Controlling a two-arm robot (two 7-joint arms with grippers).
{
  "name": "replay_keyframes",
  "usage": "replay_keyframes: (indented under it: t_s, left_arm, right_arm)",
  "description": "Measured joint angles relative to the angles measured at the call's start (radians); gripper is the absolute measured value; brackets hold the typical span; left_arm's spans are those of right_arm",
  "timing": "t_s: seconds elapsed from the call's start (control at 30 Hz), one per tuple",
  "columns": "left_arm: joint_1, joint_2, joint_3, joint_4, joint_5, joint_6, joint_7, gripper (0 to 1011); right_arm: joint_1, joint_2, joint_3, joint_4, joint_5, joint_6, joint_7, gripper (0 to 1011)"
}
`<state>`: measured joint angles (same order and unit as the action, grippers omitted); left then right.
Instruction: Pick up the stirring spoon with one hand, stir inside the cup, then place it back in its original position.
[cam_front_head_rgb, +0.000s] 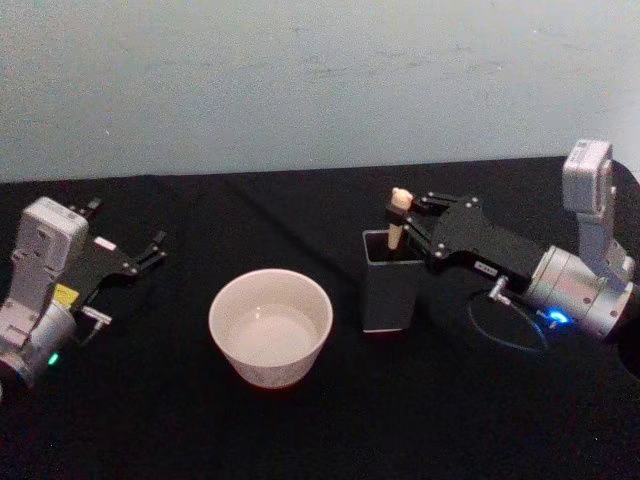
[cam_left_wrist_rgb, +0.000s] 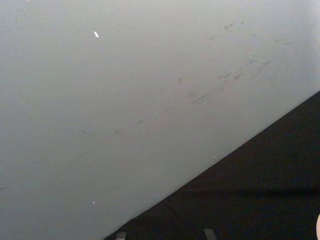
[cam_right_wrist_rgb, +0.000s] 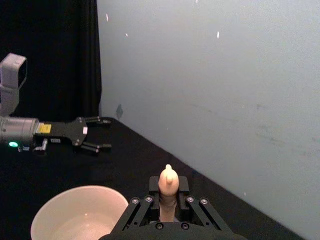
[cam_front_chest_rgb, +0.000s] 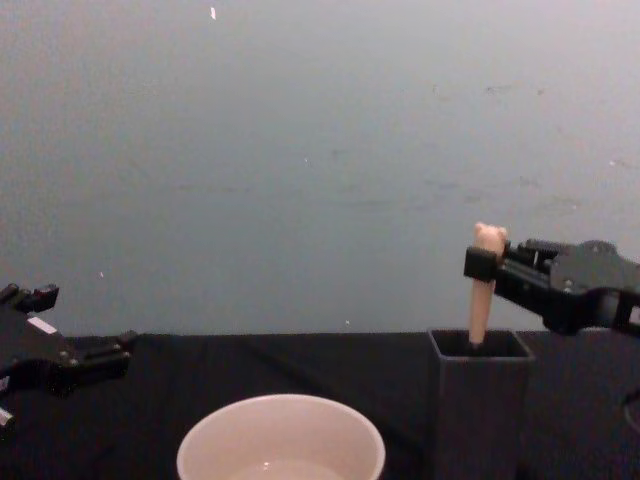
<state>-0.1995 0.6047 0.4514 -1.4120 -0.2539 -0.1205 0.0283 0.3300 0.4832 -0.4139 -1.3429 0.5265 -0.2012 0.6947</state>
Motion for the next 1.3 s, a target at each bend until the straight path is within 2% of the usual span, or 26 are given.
replay_keyframes:
  t_s: [0.23, 0.63, 0.83, 1.23, 1.3]
  left_arm:
    - [0.000, 0.000, 0.000, 0.000, 0.000, 0.000, 0.000, 1001]
    - [0.000, 0.000, 0.000, 0.000, 0.000, 0.000, 0.000, 1001]
    - [0.000, 0.000, 0.000, 0.000, 0.000, 0.000, 0.000, 1001]
    - [0.000, 0.000, 0.000, 0.000, 0.000, 0.000, 0.000, 1001]
    - [0.000, 0.000, 0.000, 0.000, 0.000, 0.000, 0.000, 1001]
  right_arm:
    - [0.009, -0.015, -0.017, 0.038, -0.011, 0.019, -0.008, 209]
    - [0.009, -0.025, -0.024, 0.063, -0.024, 0.034, -0.023, 209]
    - [0.006, -0.025, -0.029, 0.063, -0.041, 0.036, -0.034, 209]
    - [0.006, -0.025, -0.029, 0.063, -0.039, 0.036, -0.033, 208]
    - [0.006, -0.025, -0.029, 0.063, -0.039, 0.036, -0.033, 243]
